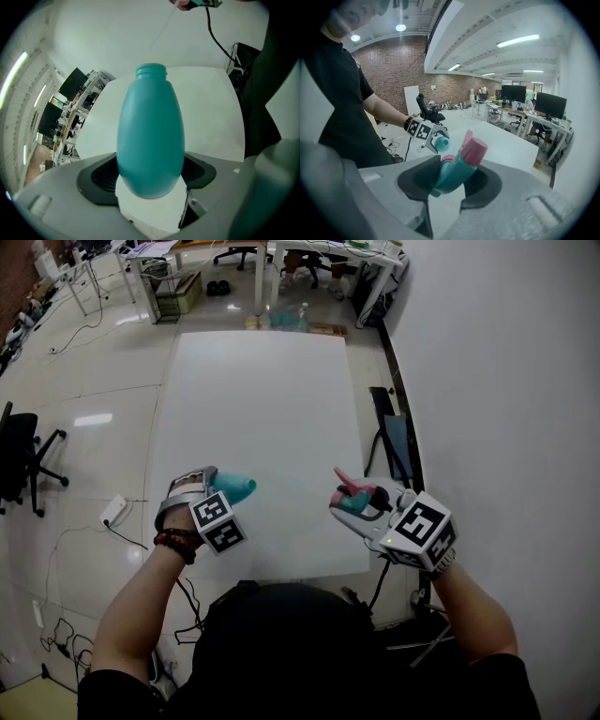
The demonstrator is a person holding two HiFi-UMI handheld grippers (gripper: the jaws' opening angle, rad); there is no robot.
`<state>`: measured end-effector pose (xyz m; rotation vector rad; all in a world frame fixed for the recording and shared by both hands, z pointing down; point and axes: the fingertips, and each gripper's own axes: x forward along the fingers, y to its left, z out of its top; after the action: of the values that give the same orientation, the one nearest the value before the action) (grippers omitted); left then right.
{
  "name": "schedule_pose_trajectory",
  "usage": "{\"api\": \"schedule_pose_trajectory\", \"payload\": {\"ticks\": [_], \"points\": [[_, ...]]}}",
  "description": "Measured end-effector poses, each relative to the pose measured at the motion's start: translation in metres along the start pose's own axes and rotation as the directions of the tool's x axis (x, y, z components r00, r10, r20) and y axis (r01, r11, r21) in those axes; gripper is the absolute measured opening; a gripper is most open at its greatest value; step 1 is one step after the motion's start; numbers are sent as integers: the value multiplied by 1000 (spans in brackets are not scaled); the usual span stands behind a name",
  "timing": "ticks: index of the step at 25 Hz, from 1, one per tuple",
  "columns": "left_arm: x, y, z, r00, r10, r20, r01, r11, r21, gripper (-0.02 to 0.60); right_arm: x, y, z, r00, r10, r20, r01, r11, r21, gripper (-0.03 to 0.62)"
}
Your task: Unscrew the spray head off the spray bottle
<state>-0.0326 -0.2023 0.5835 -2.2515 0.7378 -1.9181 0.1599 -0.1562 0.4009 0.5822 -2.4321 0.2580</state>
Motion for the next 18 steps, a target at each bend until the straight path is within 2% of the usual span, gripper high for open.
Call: {"api": "schedule_pose_trajectory", "payload": {"ticks": [3,8,18], "points": [[0,-2,3,998,-33,55,39,993,-110,422,2,-7,-7,1000,-17,5,17,999,45,120],[1,-2,5,987,-41,153,81,961,-265,422,13,-15,-19,998,-57,16,54,991,121,120],[3,-12,17,963,-52,264,156,907,-390,423,40,-21,-34,995,-95,26,88,975,204,120]]}}
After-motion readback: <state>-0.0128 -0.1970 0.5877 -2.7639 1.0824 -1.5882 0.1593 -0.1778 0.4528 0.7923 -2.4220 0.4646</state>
